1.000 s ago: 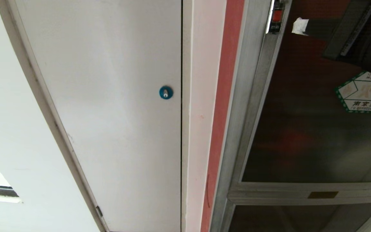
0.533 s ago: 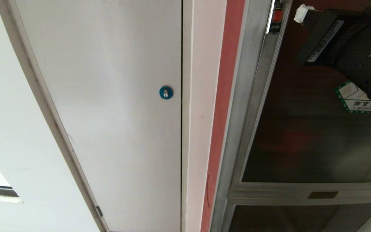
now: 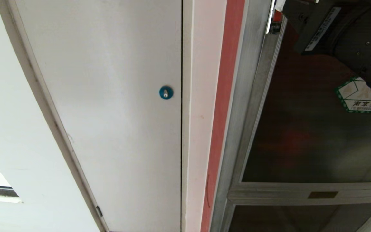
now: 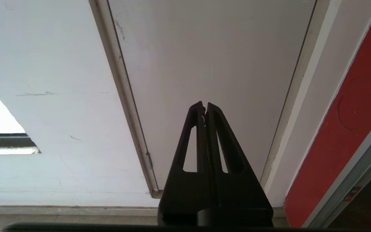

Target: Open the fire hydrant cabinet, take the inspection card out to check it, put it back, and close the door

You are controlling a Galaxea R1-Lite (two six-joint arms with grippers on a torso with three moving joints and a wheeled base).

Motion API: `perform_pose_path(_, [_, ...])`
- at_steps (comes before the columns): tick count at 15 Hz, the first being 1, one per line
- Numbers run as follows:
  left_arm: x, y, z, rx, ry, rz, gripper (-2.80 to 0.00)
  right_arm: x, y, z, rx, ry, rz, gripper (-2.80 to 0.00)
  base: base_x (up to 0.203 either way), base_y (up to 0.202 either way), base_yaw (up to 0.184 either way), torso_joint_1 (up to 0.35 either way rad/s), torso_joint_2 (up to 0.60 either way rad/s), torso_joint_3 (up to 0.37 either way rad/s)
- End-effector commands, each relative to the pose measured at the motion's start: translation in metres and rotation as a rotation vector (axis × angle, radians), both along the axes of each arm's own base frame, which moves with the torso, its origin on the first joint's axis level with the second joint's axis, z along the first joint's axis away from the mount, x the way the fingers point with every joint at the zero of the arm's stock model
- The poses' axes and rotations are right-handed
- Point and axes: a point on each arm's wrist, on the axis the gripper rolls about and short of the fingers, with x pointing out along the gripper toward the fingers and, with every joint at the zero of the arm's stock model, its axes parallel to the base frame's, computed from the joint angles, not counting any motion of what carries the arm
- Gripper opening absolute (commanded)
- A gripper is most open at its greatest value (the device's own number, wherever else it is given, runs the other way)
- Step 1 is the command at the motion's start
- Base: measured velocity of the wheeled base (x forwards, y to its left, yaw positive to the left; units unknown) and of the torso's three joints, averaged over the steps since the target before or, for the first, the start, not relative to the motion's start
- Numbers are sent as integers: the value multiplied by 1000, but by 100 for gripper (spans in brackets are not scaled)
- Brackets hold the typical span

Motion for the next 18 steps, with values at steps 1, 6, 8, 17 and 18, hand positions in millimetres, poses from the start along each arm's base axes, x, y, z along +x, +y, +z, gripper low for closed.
perform_pose_path(1, [1,0,-2,0,7,0,-280,10,7,3,-6,-6,-22,0,0,0,0,0,0,0])
perform_pose_path(6, [1,0,-2,0,7,0,-280,28,1,5,-13,-11,-94,0,0,0,0,0,0,0])
perform_pose_path(8, [1,0,-2,0,6,0,-280,33,-2,3,-17,-7,-114,0,0,0,0,0,0,0])
perform_pose_path(17, [1,0,-2,0,7,0,-280,48,1,7,-24,-16,-149,0,0,0,0,0,0,0])
perform_pose_path(18, [1,0,-2,0,7,0,-280,50,-1,7,-22,-17,-159,0,0,0,0,0,0,0])
